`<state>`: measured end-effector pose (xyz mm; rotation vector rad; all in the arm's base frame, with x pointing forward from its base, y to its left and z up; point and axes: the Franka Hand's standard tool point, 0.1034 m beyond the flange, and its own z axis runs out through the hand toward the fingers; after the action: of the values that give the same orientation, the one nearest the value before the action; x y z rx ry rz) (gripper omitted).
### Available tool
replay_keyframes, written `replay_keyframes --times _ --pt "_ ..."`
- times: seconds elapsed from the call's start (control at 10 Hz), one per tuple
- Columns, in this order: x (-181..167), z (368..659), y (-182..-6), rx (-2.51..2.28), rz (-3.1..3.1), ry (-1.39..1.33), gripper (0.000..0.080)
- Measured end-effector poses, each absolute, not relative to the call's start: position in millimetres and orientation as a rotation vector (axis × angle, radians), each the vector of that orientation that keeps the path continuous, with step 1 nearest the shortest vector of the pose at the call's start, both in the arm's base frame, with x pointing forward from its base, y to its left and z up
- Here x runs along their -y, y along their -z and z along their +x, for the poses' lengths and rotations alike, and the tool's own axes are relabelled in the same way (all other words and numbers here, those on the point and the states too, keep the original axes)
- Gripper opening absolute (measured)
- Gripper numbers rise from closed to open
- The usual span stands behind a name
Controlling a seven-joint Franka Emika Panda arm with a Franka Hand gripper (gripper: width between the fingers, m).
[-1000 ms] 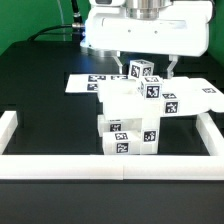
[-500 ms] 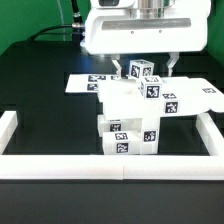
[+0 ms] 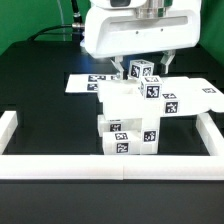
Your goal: Assemble chair
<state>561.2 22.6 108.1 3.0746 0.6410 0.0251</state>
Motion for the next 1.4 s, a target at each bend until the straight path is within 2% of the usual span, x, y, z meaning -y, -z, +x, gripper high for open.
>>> replay_keyframes --times 0.2,0.3,0.4,0.5,0.6,0.7,1.1,1.4 --pt "-18.4 561.2 -107.8 -0.829 3.023 -0.020 0.0649" --pt "-17.6 560.8 -106.9 -0.824 3.024 -0.017 0.0614" --pt "-17.6 560.8 -106.8 -0.823 3.024 -0.017 0.0614" --pt "-17.5 560.7 -106.8 -0.823 3.025 -0.017 0.0475" --pt "-17.4 560.6 -106.7 -0.823 3.025 -0.016 0.0299" --pt "-17.2 560.5 -106.6 -0.822 3.025 -0.016 0.0268" --pt "-17.3 560.4 -106.5 -0.744 3.047 -0.017 0.0268" --pt "-17.8 560.3 -106.2 -0.312 3.125 -0.017 0.0268"
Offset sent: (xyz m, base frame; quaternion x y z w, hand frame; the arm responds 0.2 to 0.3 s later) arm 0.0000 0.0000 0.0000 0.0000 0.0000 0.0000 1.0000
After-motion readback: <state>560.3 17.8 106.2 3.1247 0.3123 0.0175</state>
